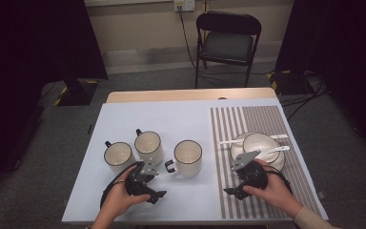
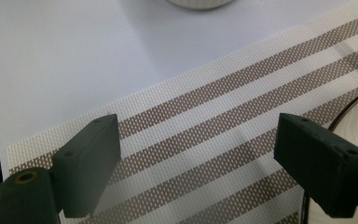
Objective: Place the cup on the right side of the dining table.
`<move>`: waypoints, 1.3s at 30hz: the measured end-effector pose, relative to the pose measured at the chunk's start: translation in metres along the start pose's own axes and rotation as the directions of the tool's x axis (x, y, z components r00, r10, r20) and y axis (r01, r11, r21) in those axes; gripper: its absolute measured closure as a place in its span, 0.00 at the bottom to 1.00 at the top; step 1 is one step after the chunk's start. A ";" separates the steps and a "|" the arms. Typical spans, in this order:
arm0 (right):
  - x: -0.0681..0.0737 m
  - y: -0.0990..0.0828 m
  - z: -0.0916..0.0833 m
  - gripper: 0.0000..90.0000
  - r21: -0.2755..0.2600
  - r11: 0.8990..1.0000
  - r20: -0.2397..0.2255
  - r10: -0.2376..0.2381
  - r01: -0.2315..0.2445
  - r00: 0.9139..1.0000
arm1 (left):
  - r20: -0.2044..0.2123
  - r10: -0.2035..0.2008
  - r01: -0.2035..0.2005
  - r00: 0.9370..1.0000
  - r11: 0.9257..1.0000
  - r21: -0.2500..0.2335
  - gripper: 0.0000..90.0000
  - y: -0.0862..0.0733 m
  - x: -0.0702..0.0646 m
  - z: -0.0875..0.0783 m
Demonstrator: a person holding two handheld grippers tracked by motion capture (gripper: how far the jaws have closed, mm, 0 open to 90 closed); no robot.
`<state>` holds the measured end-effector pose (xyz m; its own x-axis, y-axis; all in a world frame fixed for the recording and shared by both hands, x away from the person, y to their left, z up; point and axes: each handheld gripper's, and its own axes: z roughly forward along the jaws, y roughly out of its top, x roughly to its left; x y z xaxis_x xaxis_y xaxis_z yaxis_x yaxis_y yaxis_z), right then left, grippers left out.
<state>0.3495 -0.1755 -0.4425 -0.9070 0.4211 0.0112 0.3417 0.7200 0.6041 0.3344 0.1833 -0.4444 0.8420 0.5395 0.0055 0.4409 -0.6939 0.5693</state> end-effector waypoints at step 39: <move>-0.027 0.064 -0.010 0.15 0.038 0.997 -0.012 -0.070 0.071 0.997 | 0.039 0.001 0.000 0.999 1.000 -0.016 0.20 0.030 0.012 0.003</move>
<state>0.3933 -0.1462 -0.3957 -0.9317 0.3627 -0.0217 0.2857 0.7681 0.5730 0.3588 0.1676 -0.4297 0.8539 0.5198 -0.0258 0.4355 -0.6865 0.5824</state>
